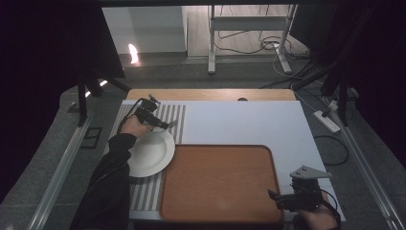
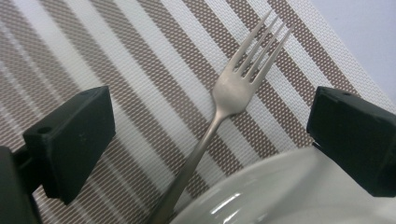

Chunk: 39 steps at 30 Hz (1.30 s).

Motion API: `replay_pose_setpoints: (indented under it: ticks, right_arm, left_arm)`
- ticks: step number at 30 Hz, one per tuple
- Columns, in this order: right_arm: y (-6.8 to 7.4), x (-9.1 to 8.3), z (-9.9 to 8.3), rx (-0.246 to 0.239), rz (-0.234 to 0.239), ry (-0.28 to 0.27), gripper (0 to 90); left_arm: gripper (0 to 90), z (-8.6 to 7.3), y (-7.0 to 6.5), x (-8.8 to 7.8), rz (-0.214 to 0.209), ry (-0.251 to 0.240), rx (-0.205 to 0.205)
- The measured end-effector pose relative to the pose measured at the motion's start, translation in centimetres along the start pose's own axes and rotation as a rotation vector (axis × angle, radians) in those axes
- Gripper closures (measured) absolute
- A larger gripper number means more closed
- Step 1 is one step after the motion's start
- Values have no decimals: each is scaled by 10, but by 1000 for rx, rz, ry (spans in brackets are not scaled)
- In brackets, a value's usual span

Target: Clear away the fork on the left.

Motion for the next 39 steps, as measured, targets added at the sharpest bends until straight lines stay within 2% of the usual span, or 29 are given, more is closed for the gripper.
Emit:
replay_pose_setpoints:
  ticks: [9,10,11,13,14,17,21,24,29,32,33,35,39]
  right_arm:
    - [0,0,0,3,1,2,0]
    - [0,0,0,4,0,1,0]
    - [0,0,0,4,0,1,0]
    - [0,-1,-1,3,-1,0,0]
    - [0,-1,-1,3,-2,0,0]
    - [0,-1,-1,6,-2,0,0]
    - [0,-1,-1,4,-2,0,0]
    - [0,-1,-1,4,-2,-1,0]
    - [0,-1,-1,3,-1,-1,0]
    - [0,-1,-1,1,-1,-2,0]
    - [0,-1,-1,1,-1,-2,0]
    - [0,-1,-1,1,-1,-2,0]
    - [0,-1,-1,2,-1,-2,0]
  left_arm:
    - [42,7,0,15,39,53,9]
    - [54,8,1,19,65,65,8]
    - [55,8,1,19,65,65,8]
    - [75,10,1,19,82,78,23]
    - [112,9,1,18,95,81,45]
    - [147,8,3,16,93,72,51]
    - [308,5,7,11,94,59,61]
    - [491,-2,15,3,93,41,63]
    - [789,-7,17,-2,94,52,102]
    - [845,-8,15,-2,95,56,140]
    - [863,-8,15,-2,95,56,140]
    - [866,-10,14,-2,97,43,160]
    - [868,-11,16,-5,98,23,157]
Point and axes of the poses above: each handheld gripper's, and its own axes: x roughly forward along the jaws, z roughly out of its top, y roughly to its left, the point moved 1 cm from there along x, roughly forward along the jaws, and after that the axes turned 4 degrees about -z, right-handed, at the moved point
